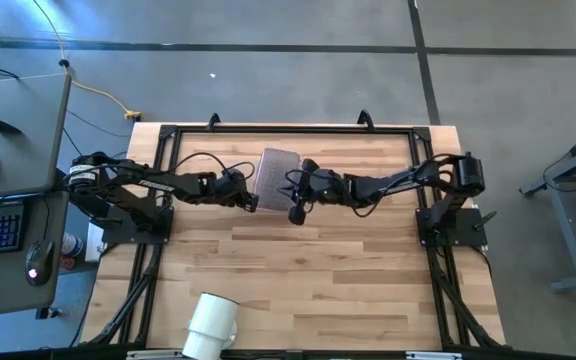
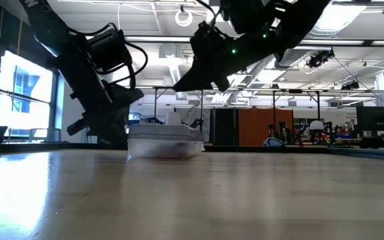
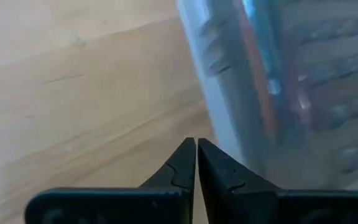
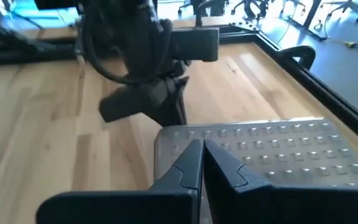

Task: Pick & place school supplies into a supply box
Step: Close the supply box

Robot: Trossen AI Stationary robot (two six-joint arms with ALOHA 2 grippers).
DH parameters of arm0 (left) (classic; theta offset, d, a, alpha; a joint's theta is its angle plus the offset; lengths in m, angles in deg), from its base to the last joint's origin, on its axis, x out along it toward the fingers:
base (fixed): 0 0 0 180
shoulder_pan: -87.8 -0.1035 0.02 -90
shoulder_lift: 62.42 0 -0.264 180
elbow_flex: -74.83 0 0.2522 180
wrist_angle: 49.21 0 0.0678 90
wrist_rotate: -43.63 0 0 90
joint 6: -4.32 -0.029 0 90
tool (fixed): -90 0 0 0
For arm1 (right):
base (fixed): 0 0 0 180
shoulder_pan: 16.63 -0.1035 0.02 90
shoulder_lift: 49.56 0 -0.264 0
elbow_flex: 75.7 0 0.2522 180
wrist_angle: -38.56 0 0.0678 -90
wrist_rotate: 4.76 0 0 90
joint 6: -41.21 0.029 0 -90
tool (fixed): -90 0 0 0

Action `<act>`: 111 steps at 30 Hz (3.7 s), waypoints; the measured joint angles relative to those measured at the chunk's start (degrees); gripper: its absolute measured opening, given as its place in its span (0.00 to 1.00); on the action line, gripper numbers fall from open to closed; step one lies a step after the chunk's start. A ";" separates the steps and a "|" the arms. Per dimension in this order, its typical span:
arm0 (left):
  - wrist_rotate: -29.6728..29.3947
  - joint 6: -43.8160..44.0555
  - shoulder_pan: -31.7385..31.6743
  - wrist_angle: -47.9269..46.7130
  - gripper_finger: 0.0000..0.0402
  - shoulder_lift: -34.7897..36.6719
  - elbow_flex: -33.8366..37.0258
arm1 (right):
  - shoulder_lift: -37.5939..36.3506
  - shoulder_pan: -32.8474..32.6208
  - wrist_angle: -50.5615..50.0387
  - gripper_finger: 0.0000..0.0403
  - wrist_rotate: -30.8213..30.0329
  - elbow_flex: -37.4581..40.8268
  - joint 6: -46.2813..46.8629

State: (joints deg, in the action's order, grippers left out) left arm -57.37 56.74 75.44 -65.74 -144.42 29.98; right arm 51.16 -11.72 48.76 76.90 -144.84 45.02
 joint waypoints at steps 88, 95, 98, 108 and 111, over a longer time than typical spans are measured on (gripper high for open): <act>-4.95 8.27 18.74 24.94 0.13 -0.13 0.02 | -13.00 -12.09 -46.42 0.00 -27.06 0.15 -1.86; -8.99 8.22 11.43 25.67 0.03 -0.12 0.02 | -10.20 -12.68 -31.41 0.00 -14.84 -0.03 5.29; -7.31 8.09 7.84 25.47 0.05 -0.10 -0.02 | -5.95 -13.31 -27.75 0.00 -16.76 0.00 6.85; -3.66 4.38 0.63 25.00 0.03 -0.69 -0.05 | 0.01 -13.64 -31.67 0.00 -21.57 -0.22 13.65; -2.86 4.30 -0.08 23.76 0.03 -0.67 -0.04 | -1.34 -13.88 -38.68 0.00 -22.81 -0.24 13.78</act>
State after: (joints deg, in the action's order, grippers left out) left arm -60.23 61.05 75.36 -41.97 -145.10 29.94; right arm 49.82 -25.60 10.09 54.09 -145.08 58.80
